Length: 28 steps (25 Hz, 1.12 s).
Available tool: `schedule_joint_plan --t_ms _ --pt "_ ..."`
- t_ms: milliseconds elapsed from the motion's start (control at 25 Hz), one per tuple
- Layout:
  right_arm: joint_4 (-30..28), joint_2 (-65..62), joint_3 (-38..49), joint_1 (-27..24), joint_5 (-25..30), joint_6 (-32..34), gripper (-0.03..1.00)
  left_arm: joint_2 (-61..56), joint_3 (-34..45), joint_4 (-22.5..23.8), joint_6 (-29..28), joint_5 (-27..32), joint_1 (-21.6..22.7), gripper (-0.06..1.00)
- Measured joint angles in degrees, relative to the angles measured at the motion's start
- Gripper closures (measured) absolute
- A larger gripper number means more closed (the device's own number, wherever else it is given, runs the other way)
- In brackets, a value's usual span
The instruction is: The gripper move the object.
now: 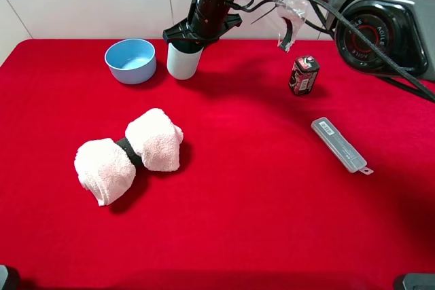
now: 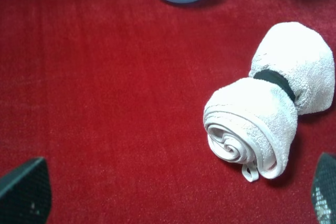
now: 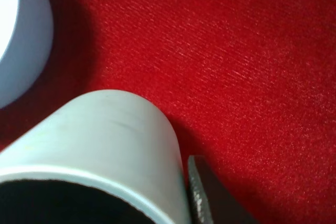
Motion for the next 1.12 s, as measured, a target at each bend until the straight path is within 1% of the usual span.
schedule_joint_plan --t_ms 120,240,360,600,680,760,1120 --pt "0.06 0.00 0.00 0.00 0.00 0.00 0.94 0.00 0.00 0.00 0.00 0.00 0.00 -0.04" --pt "0.06 0.00 0.00 0.00 0.00 0.00 0.89 0.00 0.00 0.00 0.00 0.00 0.00 -0.04" --pt "0.11 0.00 0.00 0.00 -0.05 0.00 0.81 0.00 0.00 0.00 0.00 0.00 0.00 -0.04" --pt "0.11 0.00 0.00 0.00 -0.05 0.00 0.57 0.00 0.00 0.00 0.00 0.00 0.00 -0.04" --pt "0.11 -0.06 0.00 0.00 -0.05 0.00 0.53 0.00 0.00 0.00 0.00 0.00 0.00 -0.04" --pt "0.11 -0.30 0.00 0.00 -0.05 0.00 0.51 0.00 0.00 0.00 0.00 0.00 0.00 -0.04" --pt "0.03 -4.89 0.00 0.00 1.41 0.00 0.49 0.00 0.00 0.00 0.00 0.00 0.00 -0.04"
